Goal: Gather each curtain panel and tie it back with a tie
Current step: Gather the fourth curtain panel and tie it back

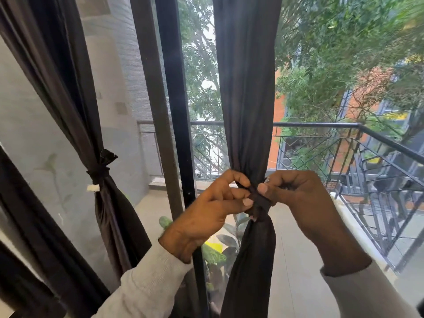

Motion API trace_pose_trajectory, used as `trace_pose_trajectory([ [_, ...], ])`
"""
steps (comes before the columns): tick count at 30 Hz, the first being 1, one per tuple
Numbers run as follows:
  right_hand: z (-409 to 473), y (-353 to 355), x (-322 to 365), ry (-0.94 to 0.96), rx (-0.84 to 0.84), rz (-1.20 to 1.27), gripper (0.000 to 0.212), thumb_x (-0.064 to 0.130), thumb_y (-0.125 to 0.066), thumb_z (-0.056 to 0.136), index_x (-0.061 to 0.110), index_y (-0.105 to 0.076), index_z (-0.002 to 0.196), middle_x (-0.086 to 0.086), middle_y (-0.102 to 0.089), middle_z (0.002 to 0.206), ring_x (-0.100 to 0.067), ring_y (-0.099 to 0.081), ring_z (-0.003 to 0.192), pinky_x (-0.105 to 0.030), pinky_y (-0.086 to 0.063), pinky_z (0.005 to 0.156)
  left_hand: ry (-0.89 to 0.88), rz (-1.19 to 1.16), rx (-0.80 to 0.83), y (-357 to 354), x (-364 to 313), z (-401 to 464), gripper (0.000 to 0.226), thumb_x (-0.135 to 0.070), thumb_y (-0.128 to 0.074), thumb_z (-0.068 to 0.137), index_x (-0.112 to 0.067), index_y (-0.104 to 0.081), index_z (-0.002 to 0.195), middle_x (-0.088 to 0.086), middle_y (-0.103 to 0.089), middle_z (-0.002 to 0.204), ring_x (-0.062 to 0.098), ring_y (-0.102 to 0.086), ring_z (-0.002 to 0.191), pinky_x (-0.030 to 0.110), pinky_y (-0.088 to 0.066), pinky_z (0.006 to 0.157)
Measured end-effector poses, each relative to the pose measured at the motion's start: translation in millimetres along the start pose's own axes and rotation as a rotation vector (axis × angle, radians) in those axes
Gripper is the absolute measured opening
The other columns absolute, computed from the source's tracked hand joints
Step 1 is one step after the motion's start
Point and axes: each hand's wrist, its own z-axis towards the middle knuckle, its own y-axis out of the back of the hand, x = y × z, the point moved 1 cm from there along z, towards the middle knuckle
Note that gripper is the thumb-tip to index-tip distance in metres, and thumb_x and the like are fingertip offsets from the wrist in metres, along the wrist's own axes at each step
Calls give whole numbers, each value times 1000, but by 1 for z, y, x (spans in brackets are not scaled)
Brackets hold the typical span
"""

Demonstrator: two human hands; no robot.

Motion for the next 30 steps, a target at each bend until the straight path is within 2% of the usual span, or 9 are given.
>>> trace_pose_trajectory([
  [4,0,5,5,-115,20,69,18,26,-83,75,14,-77,63,-11,-67,62,-23,-58,59,-35,-51,62,41,83,103,-2,-7,-3,42,11,-64,89,-4,-43,122,3,-74,86,17,-64,77,29,-53,80],
  [7,-1,7,9,-169,23,69,19,24,-86,75,12,-77,62,-11,-67,61,-23,-58,59,-36,-51,62,0,344,130,-3,-3,-6,56,15,-78,82,-4,-42,121,-6,-65,87,14,-52,80,32,-43,79],
  [10,2,3,10,-195,5,33,22,10,-87,81,10,-77,62,-11,-69,61,-22,-59,57,-35,-51,61,-82,488,44,-7,1,-5,47,28,-65,86,-10,-43,105,-21,-56,80,-1,-47,74,14,-41,74],
  [13,7,-2,8,-229,-21,54,25,7,-84,82,9,-75,59,-10,-68,60,-22,-58,56,-34,-49,61,-209,614,-35,-11,0,-5,35,22,-66,92,-8,-48,98,-24,-52,77,-3,-46,71,8,-39,74],
  [16,9,-4,7,-241,-6,64,21,11,-85,82,3,-76,64,-19,-68,64,-27,-58,61,-39,-51,66,-382,844,-106,-6,0,-8,19,1,-78,95,-9,-62,97,-18,-57,83,4,-52,75,23,-41,73],
  [19,9,-5,10,-239,25,88,27,24,-81,81,6,-75,63,-18,-64,64,-26,-56,63,-37,-52,66,-573,1059,-194,2,8,-16,15,-3,-80,93,-13,-73,100,-8,-65,105,7,-58,94,37,-47,83],
  [22,5,-4,13,-234,68,68,25,23,-82,85,7,-77,67,-12,-66,66,-24,-60,64,-34,-54,69,-713,1301,-267,12,17,-31,13,-13,-69,101,-16,-79,109,4,-57,128,22,-56,100,36,-45,82],
  [27,-10,-9,16,-141,75,-104,14,4,-85,82,17,-83,81,-8,-77,76,-22,-69,67,-34,-60,71,-965,1564,-335,17,34,-57,12,-10,-76,101,-8,-85,108,9,-69,109,30,-61,85,42,-49,74],
  [30,-17,-11,24,-152,66,-35,32,-10,-86,75,8,-73,98,-8,-77,75,-17,-70,65,-23,-59,66,-967,1585,-335,17,42,-67,15,-11,-87,93,-8,-85,108,11,-77,100,28,-63,82,42,-51,70],
])
